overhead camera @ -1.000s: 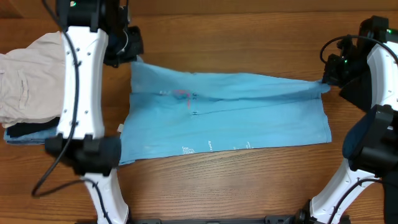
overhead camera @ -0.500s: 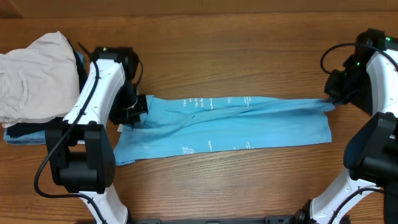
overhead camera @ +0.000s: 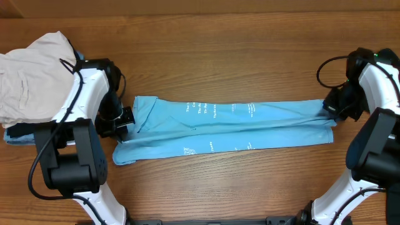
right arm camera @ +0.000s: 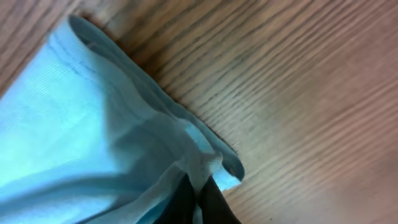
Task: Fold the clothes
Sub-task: 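Fold the top edge down toward the bottom edge with both grippers, then release the fold and lift both grippers off the strip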
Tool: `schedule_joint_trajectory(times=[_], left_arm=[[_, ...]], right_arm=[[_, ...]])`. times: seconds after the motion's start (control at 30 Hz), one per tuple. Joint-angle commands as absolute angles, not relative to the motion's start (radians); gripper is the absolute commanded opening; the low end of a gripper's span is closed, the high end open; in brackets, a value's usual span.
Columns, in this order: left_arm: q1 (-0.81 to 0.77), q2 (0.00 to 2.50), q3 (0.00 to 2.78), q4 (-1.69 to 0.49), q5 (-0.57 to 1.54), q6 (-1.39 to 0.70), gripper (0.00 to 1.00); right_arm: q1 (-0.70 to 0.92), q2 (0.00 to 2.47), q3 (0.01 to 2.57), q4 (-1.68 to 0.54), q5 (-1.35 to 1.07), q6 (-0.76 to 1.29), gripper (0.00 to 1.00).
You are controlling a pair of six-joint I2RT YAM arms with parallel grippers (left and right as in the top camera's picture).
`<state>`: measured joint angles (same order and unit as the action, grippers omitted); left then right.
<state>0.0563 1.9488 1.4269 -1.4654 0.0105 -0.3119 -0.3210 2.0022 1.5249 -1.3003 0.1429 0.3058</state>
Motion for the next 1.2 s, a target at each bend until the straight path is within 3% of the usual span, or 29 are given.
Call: schedule_joint_trajectory(times=[0.0, 0.9, 0.93, 0.97, 1.0, 1.03, 1.1, 1.17], left_arm=[[0.037, 1.943, 1.401, -1.46, 0.004, -0.305, 0.04], [0.031, 1.943, 1.342, -1.51, -0.102, -0.378, 0.04], [0.032, 1.943, 1.342, -1.51, -0.095, -0.373, 0.06], [0.032, 1.943, 1.342, -1.507, -0.063, -0.345, 0.12], [0.032, 1.943, 1.343, -1.5, -0.004, -0.297, 0.15], [0.032, 1.943, 1.349, -1.495, 0.059, -0.248, 0.16], [0.031, 1.943, 1.423, -1.501, 0.132, -0.217, 0.3], [0.031, 1.943, 1.529, -1.547, 0.131, -0.225, 0.37]], right_arm=[[-0.329, 1.993, 1.486, -1.279, 0.164, 0.316, 0.04], [-0.329, 1.994, 1.348, -1.143, 0.164, 0.319, 0.04], [-0.329, 1.994, 1.35, -1.154, 0.163, 0.319, 0.11], [-0.329, 1.994, 1.36, -1.171, 0.156, 0.319, 0.41], [-0.329, 1.994, 1.378, -1.192, 0.152, 0.319, 0.57], [-0.329, 1.993, 1.397, -1.21, 0.152, 0.319, 0.63], [-0.329, 1.993, 1.498, -1.284, 0.11, 0.319, 0.79], [-0.329, 1.993, 1.58, -1.329, 0.06, 0.316, 0.83]])
